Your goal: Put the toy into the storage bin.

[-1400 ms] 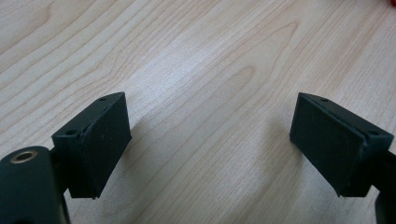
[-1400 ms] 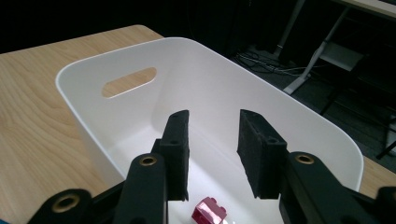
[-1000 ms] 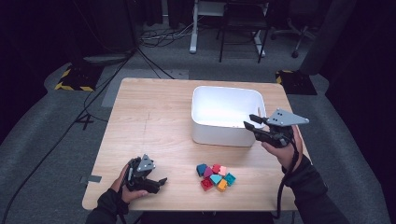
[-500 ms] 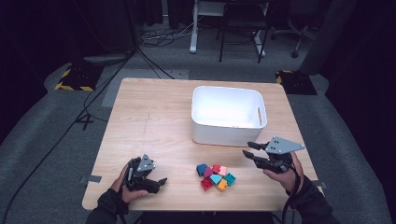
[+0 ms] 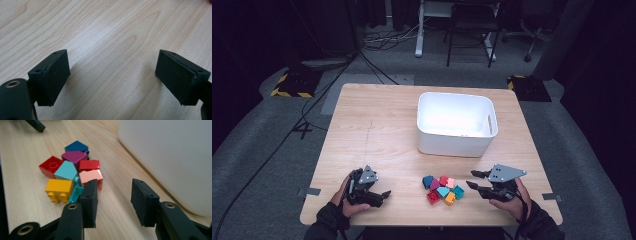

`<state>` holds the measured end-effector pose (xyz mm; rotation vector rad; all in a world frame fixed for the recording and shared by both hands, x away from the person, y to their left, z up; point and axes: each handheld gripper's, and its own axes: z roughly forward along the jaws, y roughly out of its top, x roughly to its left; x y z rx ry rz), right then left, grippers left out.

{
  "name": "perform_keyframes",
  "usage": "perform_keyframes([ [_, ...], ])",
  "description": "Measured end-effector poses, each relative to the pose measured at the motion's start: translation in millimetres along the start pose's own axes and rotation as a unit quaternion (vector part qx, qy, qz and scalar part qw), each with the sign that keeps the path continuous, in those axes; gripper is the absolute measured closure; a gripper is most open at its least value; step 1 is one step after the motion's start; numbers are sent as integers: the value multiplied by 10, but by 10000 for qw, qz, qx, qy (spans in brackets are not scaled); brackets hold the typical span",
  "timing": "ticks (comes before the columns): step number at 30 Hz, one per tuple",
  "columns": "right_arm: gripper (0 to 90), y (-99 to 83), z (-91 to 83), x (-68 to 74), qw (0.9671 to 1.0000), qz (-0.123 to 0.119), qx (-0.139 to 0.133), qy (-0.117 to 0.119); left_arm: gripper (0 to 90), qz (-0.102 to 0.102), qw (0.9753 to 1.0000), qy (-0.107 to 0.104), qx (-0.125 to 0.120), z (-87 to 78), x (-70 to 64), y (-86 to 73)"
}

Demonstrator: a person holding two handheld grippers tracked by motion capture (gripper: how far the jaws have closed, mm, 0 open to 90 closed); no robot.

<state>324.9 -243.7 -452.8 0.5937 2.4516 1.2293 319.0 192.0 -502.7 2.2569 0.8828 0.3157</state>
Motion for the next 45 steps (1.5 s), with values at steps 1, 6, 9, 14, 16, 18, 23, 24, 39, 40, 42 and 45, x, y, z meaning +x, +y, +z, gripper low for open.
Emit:
perform_keyframes([
  [1, 566, -23, 0, 8, 10000, -9, 8, 63, 127, 1, 10000, 1, -1, 0, 0, 0],
  [6, 524, -113, 55, 76, 9997, 36, 1, 261, 127, -27, 10000, 1, -4, 1, -4, -1],
  [9, 509, -161, 111, 132, 9992, 44, 100, 374, 127, -24, 10000, -6, -2, 0, -4, -2],
  [14, 472, -216, 185, 210, 9985, 28, 199, 500, 127, -25, 10000, -6, -2, 0, -4, -2],
  [16, 462, -231, 212, 228, 9984, 31, 260, 494, 127, -26, 10000, -6, -3, 0, -5, -2],
  [18, 450, -244, 226, 236, 9982, 7, 299, 523, 127, -25, 10000, -6, -3, 0, -4, -2],
  [23, 422, -261, 294, 257, 9981, 1, 371, 483, 127, -27, 10000, -7, -2, 0, -5, -2],
  [24, 415, -270, 310, 239, 9980, -91, 383, 486, 127, -24, 10000, -5, -2, 0, -4, -2],
  [39, 587, -290, 389, 253, 9986, 97, 422, 310, 127, -25, 10000, -6, -2, 0, -5, -2],
  [40, 588, -294, 388, 255, 9985, 150, 418, 325, 127, -26, 10000, -5, -3, 0, -5, -2],
  [42, 590, -296, 382, 229, 9987, -27, 440, 256, 127, -27, 10000, -6, -2, 0, -5, -2],
  [45, 591, -297, 372, 237, 9986, 139, 448, 248, 127, -25, 10000, -6, -3, 0, -5, -2],
])
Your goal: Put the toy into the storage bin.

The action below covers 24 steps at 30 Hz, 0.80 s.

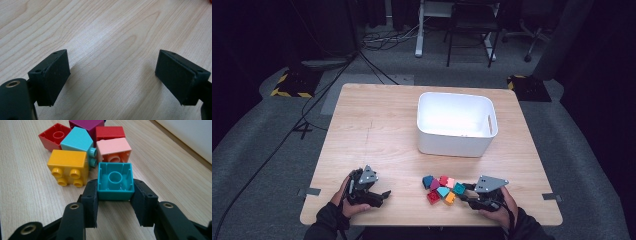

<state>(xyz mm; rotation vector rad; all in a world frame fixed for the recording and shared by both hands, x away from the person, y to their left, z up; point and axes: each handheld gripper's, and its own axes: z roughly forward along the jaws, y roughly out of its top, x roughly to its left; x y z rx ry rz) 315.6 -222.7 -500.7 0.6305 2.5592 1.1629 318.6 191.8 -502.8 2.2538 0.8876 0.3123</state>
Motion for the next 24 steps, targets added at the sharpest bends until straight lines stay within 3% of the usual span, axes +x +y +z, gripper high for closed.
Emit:
perform_keyframes([
  [5, 592, -15, -46, -37, 10000, -63, -19, -26, 127, -2, 10000, -1, 2, 0, 0, 0],
  [16, 592, -15, -215, -194, 9990, 205, -269, -290, 127, -2, 10000, 0, 0, 0, 0, 0],
  [24, 592, 50, -398, -296, 9971, 268, -535, -478, 127, 2, 10000, 1, -1, 0, 1, 0],
])
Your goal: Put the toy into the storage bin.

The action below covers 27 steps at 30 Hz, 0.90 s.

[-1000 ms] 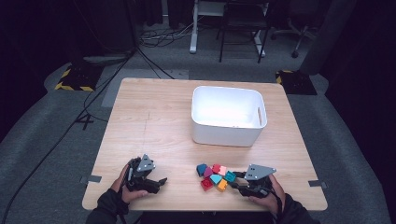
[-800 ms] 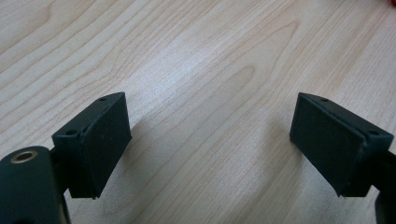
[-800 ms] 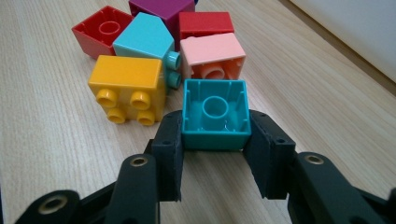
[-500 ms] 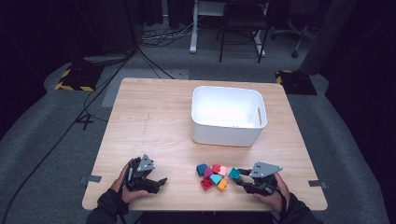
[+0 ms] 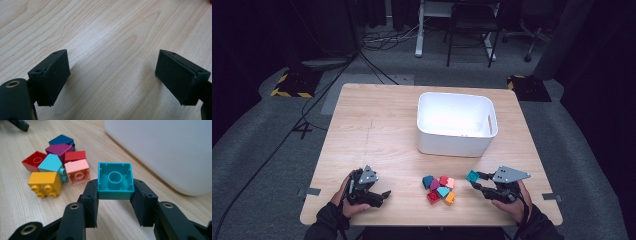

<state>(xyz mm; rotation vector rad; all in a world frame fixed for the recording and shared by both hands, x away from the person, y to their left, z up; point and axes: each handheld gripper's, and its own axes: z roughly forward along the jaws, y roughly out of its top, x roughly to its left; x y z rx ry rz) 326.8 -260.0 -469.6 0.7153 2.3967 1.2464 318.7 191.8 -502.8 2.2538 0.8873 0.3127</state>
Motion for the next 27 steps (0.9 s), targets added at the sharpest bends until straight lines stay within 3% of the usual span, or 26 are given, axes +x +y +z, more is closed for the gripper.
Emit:
perform_keyframes([
  [12, 592, 182, -214, -145, 9992, 67, -228, -318, 127, -6, 10000, -3, 0, 0, -1, 0],
  [27, 592, 457, -377, -253, 9984, -33, -327, -461, 127, -2, 10000, -1, -2, 0, 0, 0],
])
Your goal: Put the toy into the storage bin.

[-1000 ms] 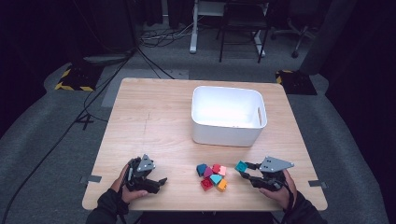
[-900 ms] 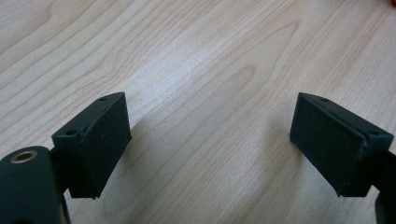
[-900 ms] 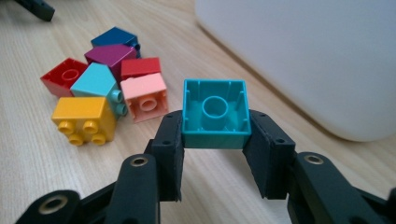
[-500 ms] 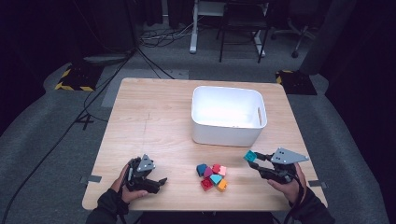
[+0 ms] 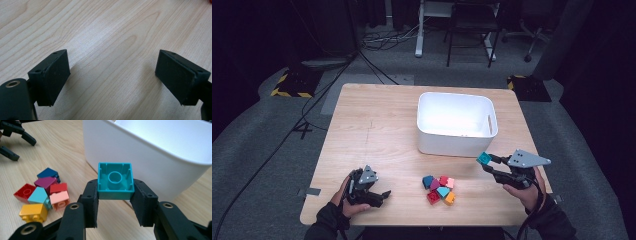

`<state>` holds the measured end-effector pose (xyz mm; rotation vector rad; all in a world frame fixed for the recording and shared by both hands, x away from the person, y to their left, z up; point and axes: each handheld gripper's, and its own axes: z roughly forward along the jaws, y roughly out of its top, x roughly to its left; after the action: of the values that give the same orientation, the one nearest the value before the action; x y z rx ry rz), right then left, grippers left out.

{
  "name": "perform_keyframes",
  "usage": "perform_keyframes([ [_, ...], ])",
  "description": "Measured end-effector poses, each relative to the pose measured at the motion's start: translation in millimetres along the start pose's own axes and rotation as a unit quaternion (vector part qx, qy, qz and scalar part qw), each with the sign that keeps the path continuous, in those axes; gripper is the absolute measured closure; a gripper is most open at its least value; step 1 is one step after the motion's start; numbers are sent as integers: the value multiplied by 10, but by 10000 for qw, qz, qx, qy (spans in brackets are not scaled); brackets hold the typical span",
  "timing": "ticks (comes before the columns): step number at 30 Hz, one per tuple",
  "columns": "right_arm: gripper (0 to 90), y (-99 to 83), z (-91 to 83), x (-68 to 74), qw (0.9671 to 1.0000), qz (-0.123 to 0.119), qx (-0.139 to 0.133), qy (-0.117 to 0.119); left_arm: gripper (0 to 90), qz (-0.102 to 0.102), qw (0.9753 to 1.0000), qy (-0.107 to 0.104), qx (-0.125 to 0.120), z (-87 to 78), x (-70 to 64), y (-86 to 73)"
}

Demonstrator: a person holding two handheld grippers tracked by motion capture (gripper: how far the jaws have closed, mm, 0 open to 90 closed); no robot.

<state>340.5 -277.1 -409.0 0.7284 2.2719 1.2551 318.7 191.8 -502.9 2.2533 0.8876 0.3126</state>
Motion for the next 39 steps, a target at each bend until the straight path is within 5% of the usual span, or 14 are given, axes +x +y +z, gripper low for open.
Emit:
perform_keyframes([
  [22, 592, 668, -134, -201, 9990, -142, -357, -232, 127, 1, 10000, 5, 0, 0, 0, 0],
  [39, 593, 934, 44, -422, 9983, -51, -301, -491, 127, -1, 10000, 0, 0, 0, 0, 0],
])
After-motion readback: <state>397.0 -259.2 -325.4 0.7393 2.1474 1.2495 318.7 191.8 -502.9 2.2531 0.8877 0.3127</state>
